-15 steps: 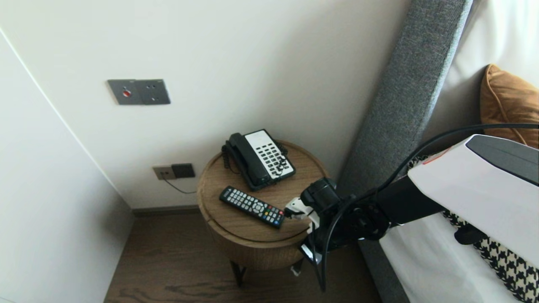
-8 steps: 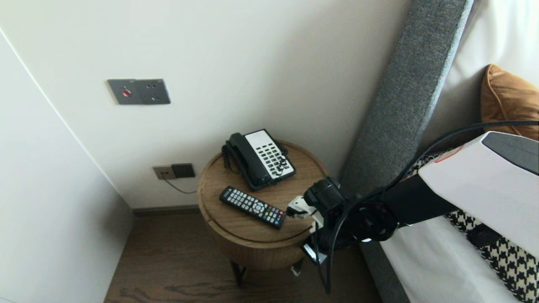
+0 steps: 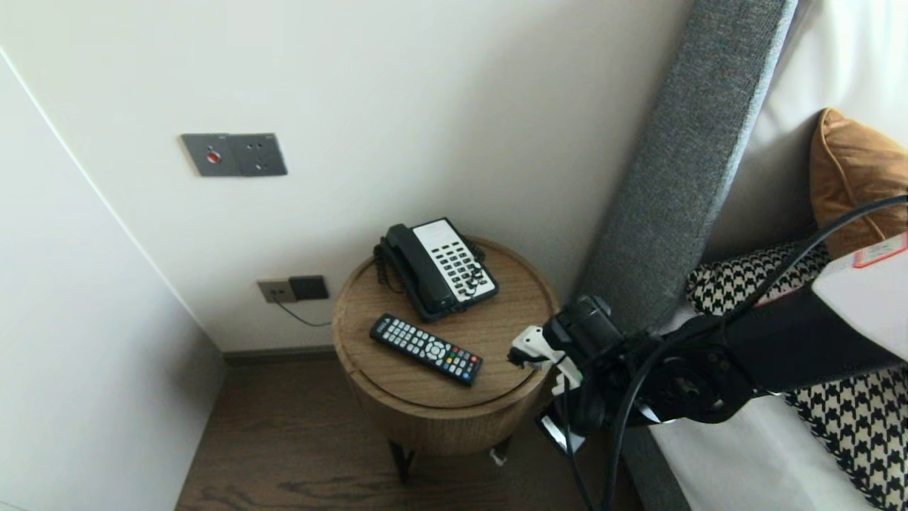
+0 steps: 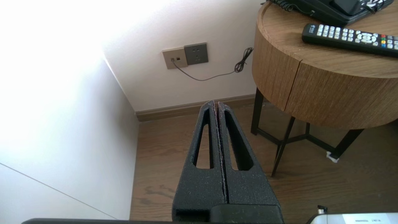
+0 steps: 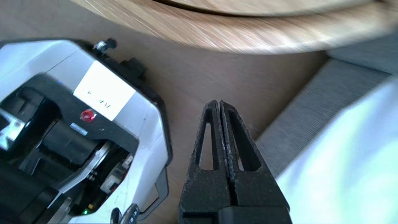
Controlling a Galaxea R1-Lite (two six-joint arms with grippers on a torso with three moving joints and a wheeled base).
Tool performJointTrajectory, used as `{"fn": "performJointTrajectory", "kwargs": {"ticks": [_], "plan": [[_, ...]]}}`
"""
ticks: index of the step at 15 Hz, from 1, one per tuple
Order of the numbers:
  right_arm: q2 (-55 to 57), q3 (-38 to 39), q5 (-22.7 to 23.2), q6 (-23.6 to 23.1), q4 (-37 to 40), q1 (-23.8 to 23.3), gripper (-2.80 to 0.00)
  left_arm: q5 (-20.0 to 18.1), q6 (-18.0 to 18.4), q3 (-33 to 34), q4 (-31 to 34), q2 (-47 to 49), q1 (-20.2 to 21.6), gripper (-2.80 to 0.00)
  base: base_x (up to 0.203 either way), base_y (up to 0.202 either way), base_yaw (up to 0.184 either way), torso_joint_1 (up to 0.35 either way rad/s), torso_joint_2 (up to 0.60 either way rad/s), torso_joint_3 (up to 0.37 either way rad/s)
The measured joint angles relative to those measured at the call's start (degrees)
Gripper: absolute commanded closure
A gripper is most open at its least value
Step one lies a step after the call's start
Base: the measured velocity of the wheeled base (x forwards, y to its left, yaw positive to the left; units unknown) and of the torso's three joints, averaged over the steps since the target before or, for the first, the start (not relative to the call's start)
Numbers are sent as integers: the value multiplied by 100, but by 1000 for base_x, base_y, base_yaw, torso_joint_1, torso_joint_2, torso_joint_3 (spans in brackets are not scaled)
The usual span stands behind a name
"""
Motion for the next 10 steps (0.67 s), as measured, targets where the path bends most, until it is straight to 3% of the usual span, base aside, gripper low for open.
{"fn": "performJointTrajectory", "kwargs": {"ticks": [7, 10], "plan": [[-1585, 718, -841, 364, 86, -272, 0, -2, -9, 1, -4, 0, 0, 0, 0, 0, 0, 0, 0, 0], [-2445, 953, -1226, 707, 483, -510, 0, 0, -28, 1, -6, 0, 0, 0, 0, 0, 0, 0, 0, 0]]}}
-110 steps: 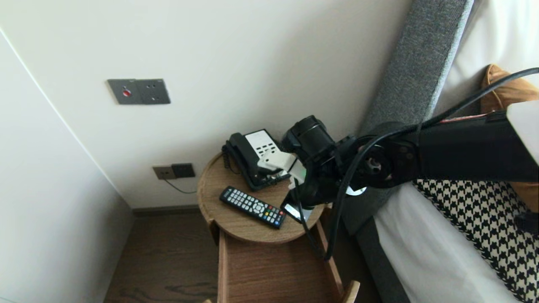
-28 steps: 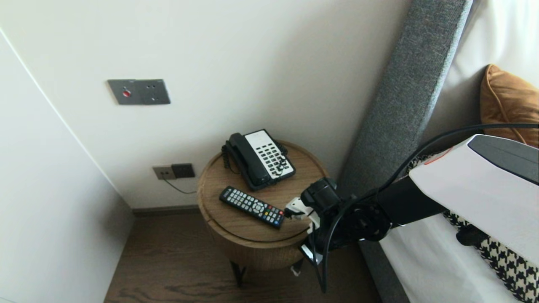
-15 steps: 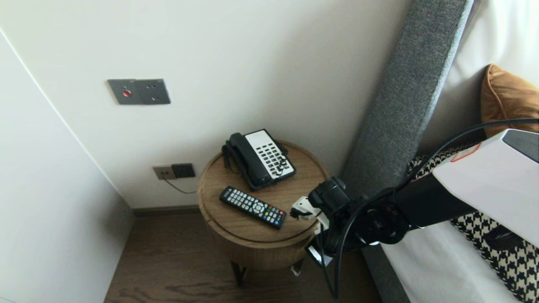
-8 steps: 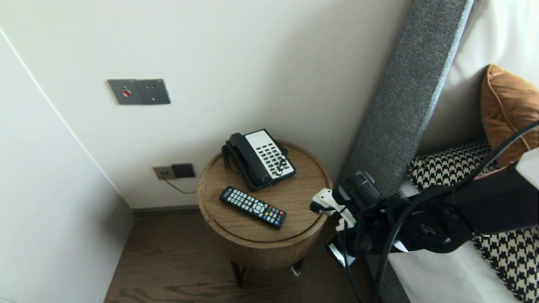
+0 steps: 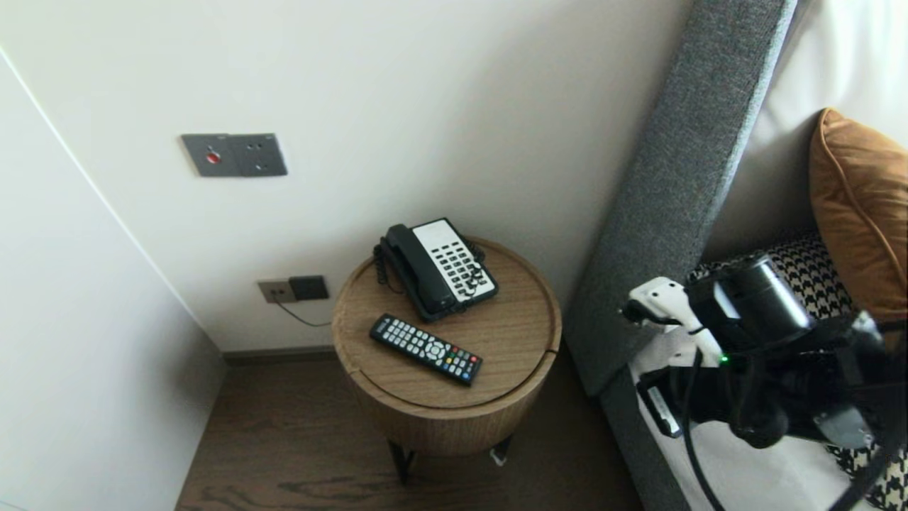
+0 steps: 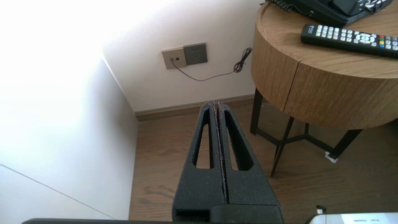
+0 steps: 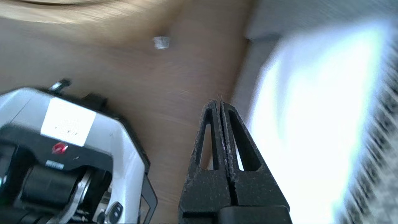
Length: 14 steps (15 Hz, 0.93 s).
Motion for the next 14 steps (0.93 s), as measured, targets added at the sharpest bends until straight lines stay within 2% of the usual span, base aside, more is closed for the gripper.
{"fn": "performJointTrajectory", "kwargs": {"ticks": [6, 11, 14], "plan": [[-2100, 890, -551, 88, 697, -1428, 0, -1, 0, 0, 0, 0, 0, 0, 0, 0, 0, 0, 0, 0], [-3937, 639, -732, 58, 2683, -2529, 0, -2, 0, 0, -2, 0, 0, 0, 0, 0, 0, 0, 0, 0], [-4644, 528, -845, 47, 3479, -3657, 0, -2, 2, 0, -2, 0, 0, 0, 0, 0, 0, 0, 0, 0]]}}
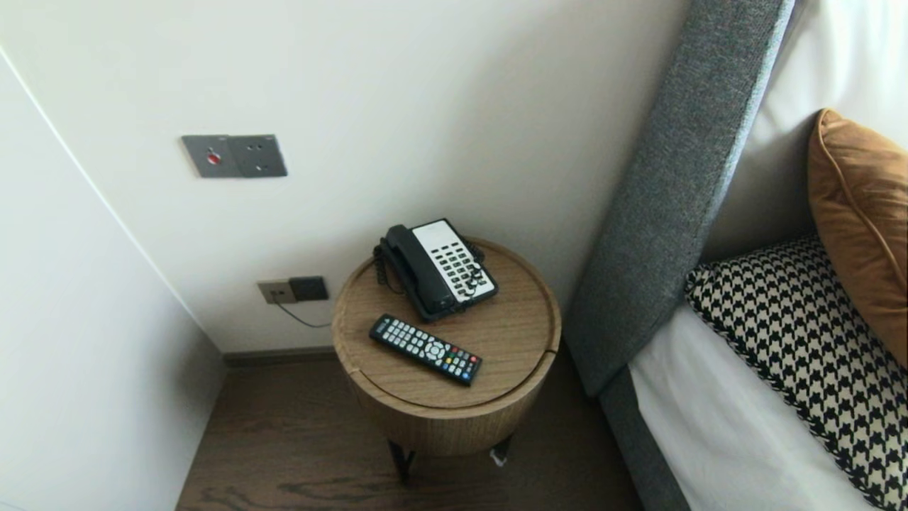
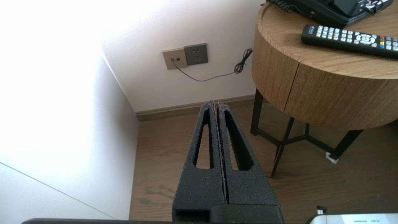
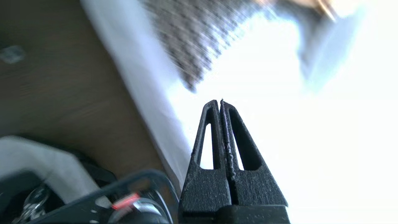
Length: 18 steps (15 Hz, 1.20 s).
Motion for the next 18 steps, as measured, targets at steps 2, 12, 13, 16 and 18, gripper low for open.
{"fn": "performJointTrajectory", "kwargs": {"ticks": [2, 12, 13, 16, 18], "plan": [[-482, 79, -19, -28, 352, -688, 0, 0, -2, -5, 0, 0, 0, 0, 0, 0, 0, 0, 0, 0], [-2395, 2130, 1262, -217, -904, -1411, 0, 33, -134, 0, -5, 0, 0, 0, 0, 0, 0, 0, 0, 0], [-2418, 2447, 1403, -218, -1278, -1372, 0, 40, -151, 0, -5, 0, 0, 0, 0, 0, 0, 0, 0, 0], [-2431, 2918, 1539, -33, -1910, -776, 0, 41, -151, 0, -6, 0, 0, 0, 0, 0, 0, 0, 0, 0], [-2490, 3032, 1568, 211, -2031, -538, 0, 44, -148, 0, -6, 0, 0, 0, 0, 0, 0, 0, 0, 0]]}}
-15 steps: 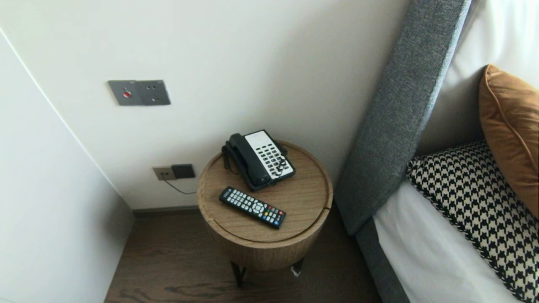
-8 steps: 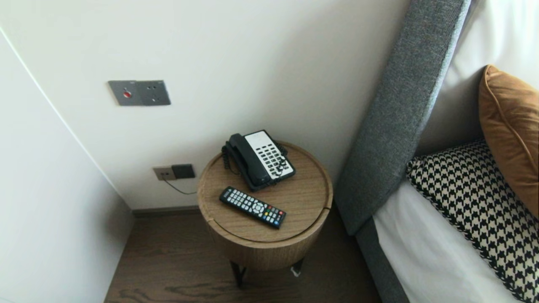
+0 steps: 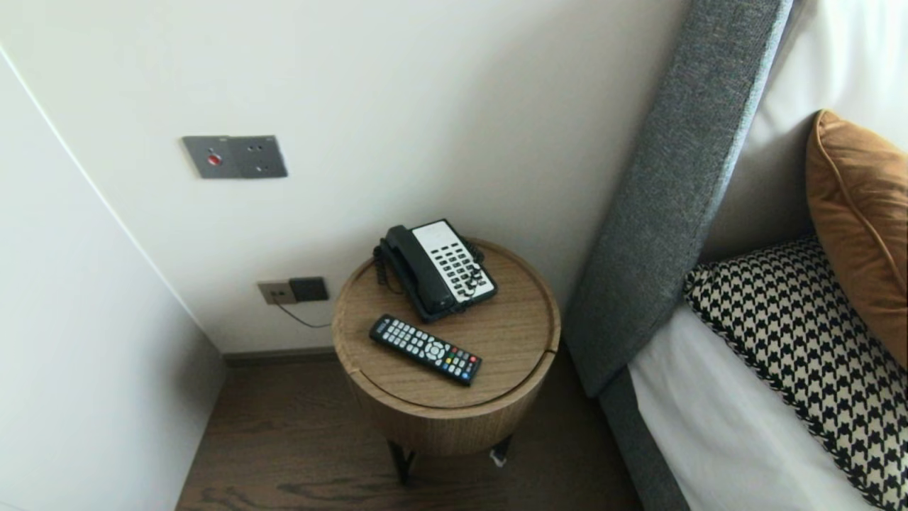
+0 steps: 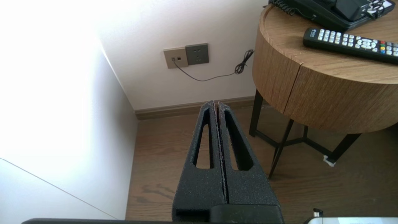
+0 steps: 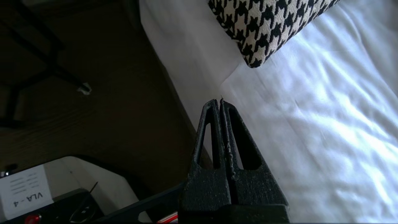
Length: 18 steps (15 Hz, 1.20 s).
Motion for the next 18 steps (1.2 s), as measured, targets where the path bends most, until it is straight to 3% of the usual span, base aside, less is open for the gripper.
{"fn": "performJointTrajectory", "kwargs": {"ticks": [7, 9, 14, 18], "plan": [[-4, 718, 88, -395, -1359, 113, 0, 0, -3, 0, 0, 0, 0, 0, 0, 0, 0, 0, 0, 0], [0, 901, 298, -398, -1763, 117, 0, 2, -1, 0, -1, 0, 0, 0, 0, 0, 0, 0, 0, 0], [-15, 1124, 987, -395, -1852, 116, 0, -6, 14, -1, -2, 0, 0, 0, 0, 0, 0, 0, 0, 0], [-20, 1183, 1014, -390, -1837, 252, 0, -39, 27, 0, -4, 0, 0, 0, 0, 0, 0, 0, 0, 0]]}}
